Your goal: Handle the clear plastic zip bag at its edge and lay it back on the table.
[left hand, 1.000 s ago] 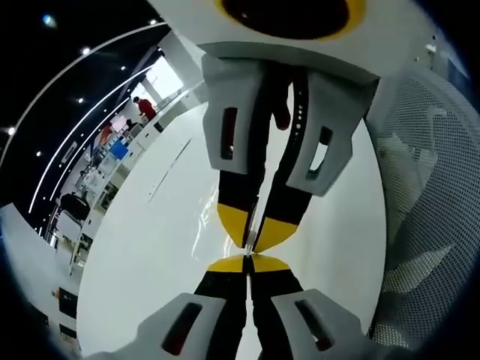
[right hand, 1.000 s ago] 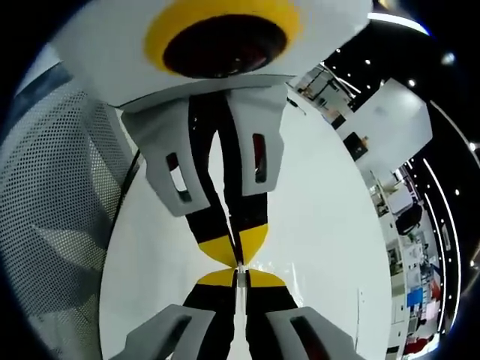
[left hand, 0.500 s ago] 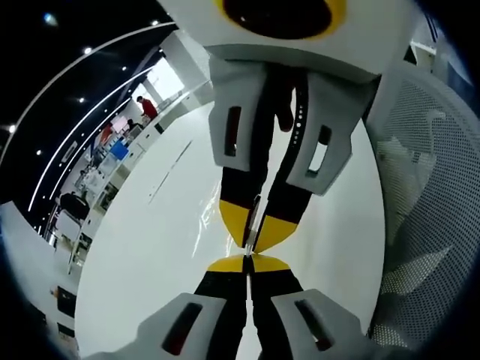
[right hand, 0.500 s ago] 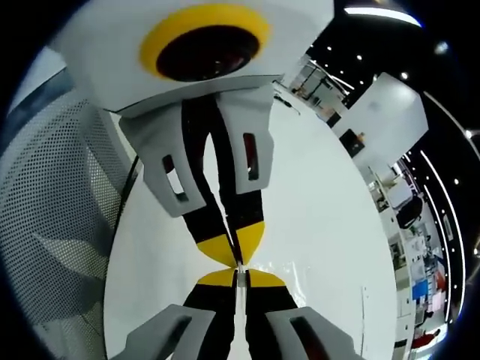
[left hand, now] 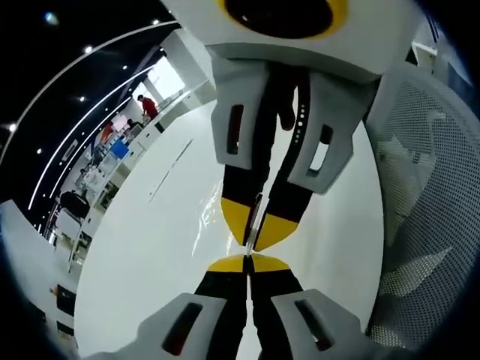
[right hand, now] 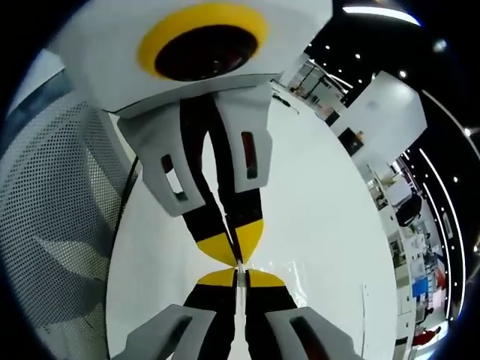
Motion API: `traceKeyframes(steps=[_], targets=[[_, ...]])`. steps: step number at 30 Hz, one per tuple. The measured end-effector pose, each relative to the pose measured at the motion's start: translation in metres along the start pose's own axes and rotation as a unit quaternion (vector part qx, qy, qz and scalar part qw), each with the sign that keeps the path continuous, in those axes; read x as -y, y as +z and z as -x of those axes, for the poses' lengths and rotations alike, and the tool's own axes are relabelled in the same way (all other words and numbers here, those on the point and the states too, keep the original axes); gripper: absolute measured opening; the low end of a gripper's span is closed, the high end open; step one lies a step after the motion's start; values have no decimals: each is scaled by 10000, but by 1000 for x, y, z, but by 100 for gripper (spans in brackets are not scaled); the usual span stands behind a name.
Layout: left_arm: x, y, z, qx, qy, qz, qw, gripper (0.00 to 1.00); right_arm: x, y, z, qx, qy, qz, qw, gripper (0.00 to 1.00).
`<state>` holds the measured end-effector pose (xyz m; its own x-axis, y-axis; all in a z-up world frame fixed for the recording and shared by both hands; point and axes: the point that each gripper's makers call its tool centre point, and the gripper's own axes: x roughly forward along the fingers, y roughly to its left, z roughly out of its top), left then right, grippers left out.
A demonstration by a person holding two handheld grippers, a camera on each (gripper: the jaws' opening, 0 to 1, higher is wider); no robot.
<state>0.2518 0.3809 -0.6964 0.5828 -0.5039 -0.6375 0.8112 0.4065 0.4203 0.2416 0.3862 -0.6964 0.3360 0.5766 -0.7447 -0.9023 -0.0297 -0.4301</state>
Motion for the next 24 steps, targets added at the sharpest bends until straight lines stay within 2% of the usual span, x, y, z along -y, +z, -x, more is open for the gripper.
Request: traceKeyframes(steps=[10,24], targets=[[1,1,0,-13,-22,3,10000,0,0,-2,1,-42,-24,-41,10000,0],[-2,-6,0,-79,-40,4,10000,0,2,-10,2,-84,-44,-129,9999,0]])
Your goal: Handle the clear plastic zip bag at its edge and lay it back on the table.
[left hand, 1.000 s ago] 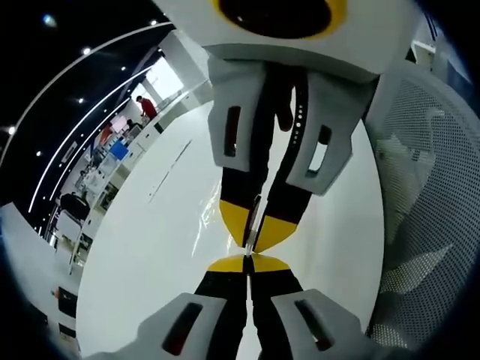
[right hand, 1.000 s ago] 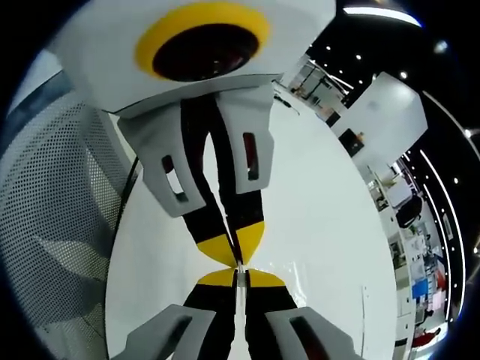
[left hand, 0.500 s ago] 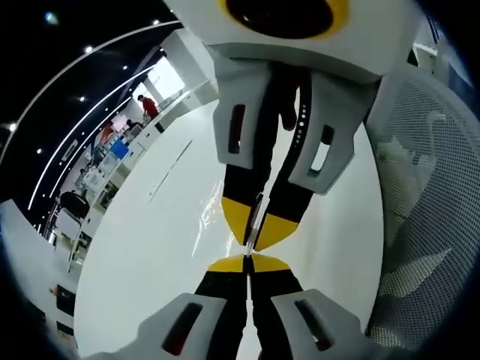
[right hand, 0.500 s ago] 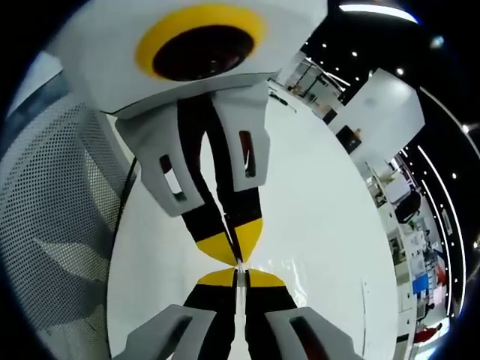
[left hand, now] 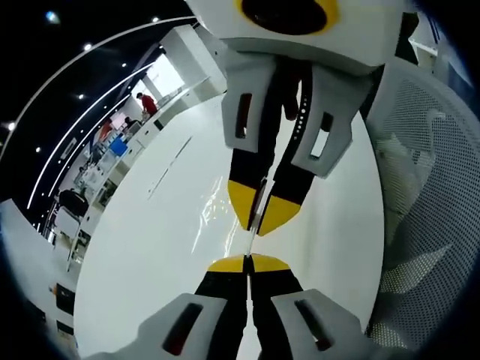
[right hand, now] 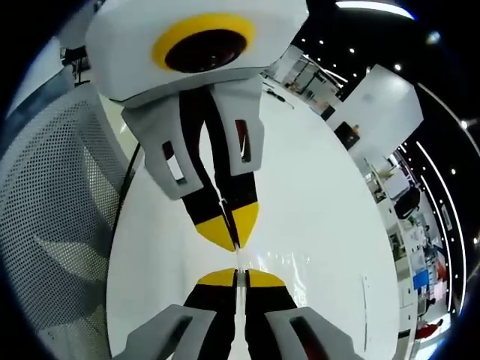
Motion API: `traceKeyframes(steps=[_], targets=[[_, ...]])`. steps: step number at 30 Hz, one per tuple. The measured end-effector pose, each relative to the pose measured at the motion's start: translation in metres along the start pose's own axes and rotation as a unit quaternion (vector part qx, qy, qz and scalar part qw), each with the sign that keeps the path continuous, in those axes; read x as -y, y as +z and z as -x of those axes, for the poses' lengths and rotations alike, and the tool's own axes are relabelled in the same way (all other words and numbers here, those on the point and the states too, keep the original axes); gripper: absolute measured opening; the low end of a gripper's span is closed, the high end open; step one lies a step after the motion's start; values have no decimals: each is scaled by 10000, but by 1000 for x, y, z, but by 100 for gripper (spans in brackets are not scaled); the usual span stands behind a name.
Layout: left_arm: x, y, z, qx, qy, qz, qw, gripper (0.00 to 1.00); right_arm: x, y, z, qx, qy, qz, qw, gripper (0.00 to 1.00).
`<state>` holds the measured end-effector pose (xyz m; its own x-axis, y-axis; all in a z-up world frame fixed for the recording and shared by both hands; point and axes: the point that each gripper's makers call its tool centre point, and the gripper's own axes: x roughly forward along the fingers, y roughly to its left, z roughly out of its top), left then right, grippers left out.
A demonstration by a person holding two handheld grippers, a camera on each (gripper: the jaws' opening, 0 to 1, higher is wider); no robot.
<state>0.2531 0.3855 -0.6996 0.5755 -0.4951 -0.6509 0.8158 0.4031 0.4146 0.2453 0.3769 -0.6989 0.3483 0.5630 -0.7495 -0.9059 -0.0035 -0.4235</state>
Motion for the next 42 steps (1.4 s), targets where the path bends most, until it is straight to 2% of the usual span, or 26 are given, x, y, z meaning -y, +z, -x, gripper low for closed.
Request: traceKeyframes(steps=[42], targets=[[-6,-5,3,-87,89,96,9999,0,4,-16,10,-114,-201,-185,9996,0]])
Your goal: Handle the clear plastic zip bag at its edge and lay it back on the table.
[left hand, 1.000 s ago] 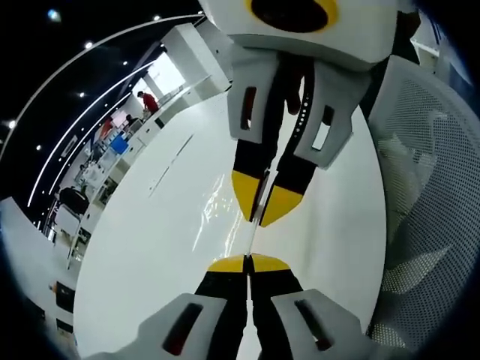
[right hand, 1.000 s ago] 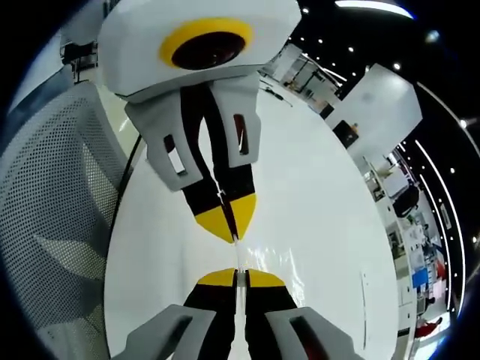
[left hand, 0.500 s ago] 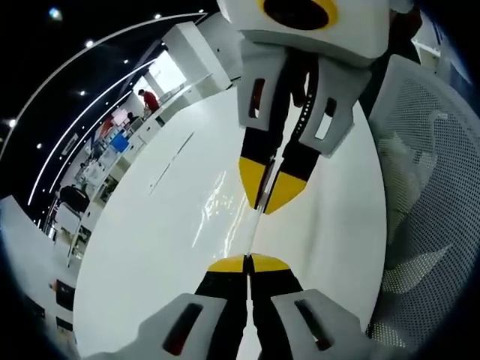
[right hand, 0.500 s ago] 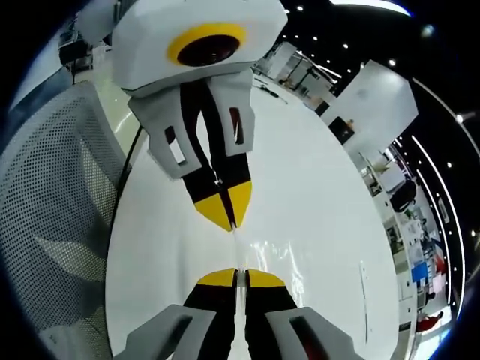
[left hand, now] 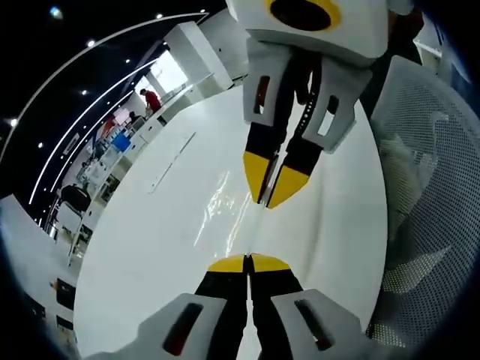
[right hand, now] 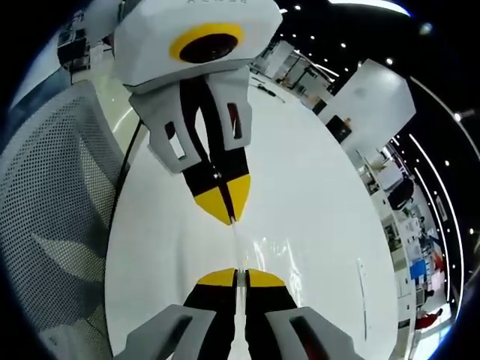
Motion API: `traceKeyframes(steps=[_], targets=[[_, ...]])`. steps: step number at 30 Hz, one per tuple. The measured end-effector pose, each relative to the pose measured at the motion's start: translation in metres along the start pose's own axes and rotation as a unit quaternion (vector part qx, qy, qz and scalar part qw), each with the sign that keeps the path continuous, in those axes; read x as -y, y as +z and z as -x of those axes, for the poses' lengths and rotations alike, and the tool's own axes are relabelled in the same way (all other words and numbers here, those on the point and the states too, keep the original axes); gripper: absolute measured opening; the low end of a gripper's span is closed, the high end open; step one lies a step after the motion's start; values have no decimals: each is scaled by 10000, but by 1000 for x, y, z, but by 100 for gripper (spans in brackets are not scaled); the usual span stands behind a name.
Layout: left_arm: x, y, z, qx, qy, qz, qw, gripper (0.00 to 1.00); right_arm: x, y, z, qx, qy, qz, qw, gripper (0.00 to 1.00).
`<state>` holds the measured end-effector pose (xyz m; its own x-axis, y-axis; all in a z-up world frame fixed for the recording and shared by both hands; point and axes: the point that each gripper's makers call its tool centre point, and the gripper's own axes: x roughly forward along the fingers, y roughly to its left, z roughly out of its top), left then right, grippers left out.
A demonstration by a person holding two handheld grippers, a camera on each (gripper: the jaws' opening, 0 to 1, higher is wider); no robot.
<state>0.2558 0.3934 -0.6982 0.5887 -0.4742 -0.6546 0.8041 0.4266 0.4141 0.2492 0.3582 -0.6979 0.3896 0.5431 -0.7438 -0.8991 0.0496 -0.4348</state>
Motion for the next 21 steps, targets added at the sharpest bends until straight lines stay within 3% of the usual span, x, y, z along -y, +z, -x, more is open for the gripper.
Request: traceKeyframes(steps=[21], targets=[[-1,-1,-1,1,9,54,10000,0,0,-9,10,-111,-87,-118,9998,0]])
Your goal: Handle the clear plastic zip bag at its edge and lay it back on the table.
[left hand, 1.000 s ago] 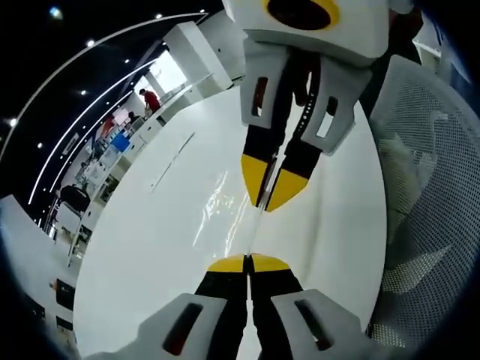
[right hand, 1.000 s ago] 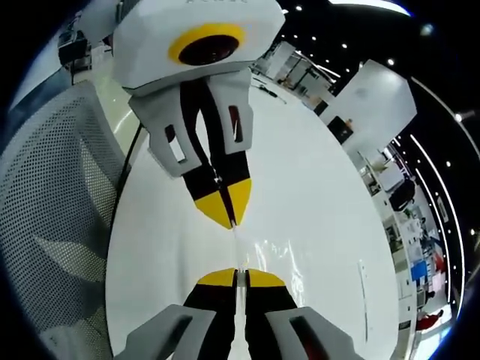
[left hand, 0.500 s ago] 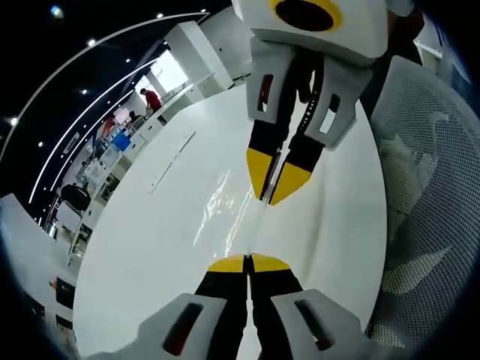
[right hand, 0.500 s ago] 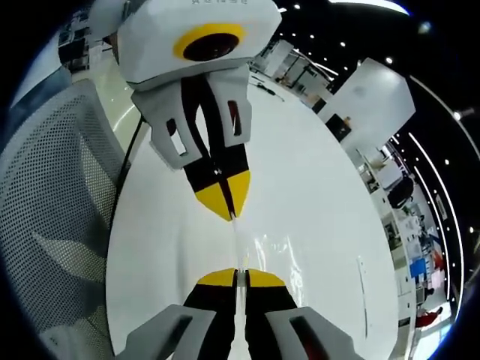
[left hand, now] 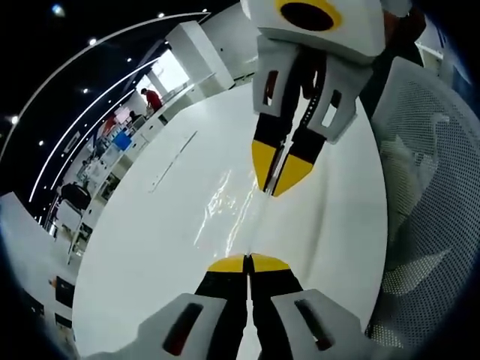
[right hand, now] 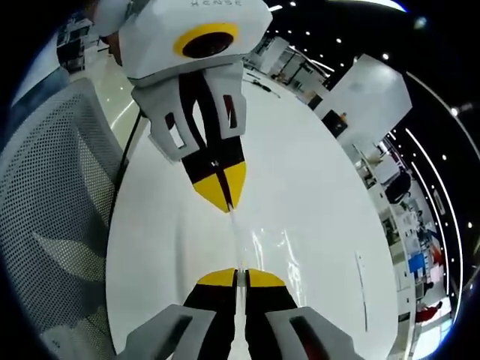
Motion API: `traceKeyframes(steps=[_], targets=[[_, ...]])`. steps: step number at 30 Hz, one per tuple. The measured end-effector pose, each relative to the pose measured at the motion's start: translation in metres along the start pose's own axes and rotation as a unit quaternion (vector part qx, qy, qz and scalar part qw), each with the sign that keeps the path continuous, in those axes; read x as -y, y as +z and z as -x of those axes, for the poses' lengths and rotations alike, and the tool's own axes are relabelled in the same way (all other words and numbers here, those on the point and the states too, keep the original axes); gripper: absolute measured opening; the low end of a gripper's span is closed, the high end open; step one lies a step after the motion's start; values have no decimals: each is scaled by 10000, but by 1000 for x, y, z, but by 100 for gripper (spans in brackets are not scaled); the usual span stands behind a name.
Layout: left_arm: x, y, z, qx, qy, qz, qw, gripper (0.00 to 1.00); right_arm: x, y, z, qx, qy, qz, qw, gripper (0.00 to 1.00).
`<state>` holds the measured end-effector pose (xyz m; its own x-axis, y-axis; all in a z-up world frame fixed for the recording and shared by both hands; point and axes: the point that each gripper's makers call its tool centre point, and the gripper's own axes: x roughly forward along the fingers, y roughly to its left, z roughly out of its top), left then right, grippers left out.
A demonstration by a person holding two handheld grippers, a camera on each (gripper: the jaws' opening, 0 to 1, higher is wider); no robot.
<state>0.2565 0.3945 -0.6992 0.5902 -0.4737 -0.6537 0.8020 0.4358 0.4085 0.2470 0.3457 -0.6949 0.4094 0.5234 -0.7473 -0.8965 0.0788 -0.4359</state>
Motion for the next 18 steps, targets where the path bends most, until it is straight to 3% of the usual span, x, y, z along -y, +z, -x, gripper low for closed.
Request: traceKeyframes(steps=[18], targets=[[2,0,1,8,0,24,10000,0,-1,-12,3,-93,-54,-119,9999,0]])
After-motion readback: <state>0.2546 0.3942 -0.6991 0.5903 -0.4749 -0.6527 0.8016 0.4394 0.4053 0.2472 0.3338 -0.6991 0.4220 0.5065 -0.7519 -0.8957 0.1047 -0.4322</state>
